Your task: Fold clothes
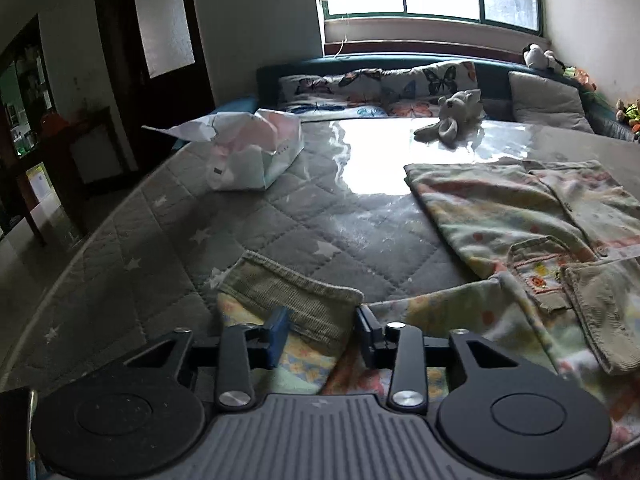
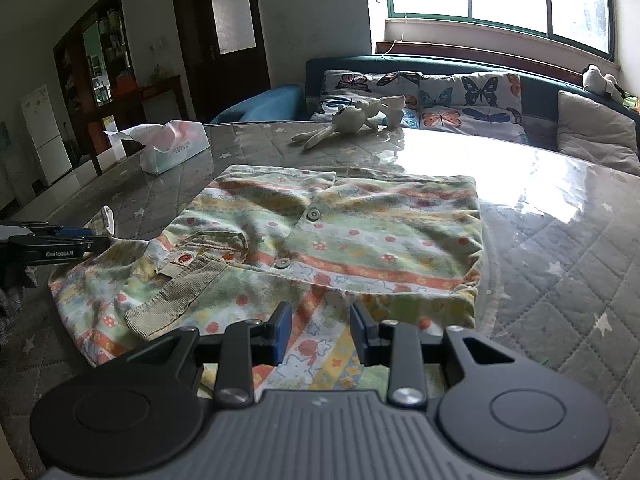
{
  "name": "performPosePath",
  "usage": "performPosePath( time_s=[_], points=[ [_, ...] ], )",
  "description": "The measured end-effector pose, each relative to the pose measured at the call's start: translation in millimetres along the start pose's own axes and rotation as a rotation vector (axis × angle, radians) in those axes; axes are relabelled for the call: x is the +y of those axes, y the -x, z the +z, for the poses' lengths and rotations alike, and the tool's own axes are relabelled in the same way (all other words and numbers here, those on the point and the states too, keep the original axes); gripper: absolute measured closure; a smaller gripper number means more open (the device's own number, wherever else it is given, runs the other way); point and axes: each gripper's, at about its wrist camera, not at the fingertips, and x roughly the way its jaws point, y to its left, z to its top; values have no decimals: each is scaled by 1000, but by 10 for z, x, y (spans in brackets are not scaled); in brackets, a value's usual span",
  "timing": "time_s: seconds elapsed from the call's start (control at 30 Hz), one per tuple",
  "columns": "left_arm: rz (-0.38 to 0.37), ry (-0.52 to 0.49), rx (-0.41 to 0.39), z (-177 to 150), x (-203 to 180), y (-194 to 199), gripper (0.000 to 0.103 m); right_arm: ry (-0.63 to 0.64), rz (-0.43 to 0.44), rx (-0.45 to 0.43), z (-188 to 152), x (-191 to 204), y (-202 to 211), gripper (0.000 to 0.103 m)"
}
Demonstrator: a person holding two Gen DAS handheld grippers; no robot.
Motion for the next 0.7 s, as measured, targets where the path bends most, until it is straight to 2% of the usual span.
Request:
performPosePath(
  time_s=[0.03,0.07,0.13,0.23,0.4,0.6,0.7],
  points=[
    [-13,10,-7,11,9,24,91,0,-1,0,0,-1,1,71],
    [-27,24,-15,24,22,56,96,-2,-3,-2,3,-6,4,71],
    [-66,55,-37,66,40,147,98,-10,-8,-8,10,-26,15,71],
    [-145,107,-87,169,47,347,99,-18,-11,-16,18,-47,33,71],
    [-335,174,-159,434,-97,689,99,-23,-7,-23,21,-75,62,71],
    [-568,192,-188,698,-521,854,99,-42,4,-36,28,-131,118,71],
    [-643,167,-185,748,-793,845,99,-61,14,-38,40,-183,148,71]
  ],
)
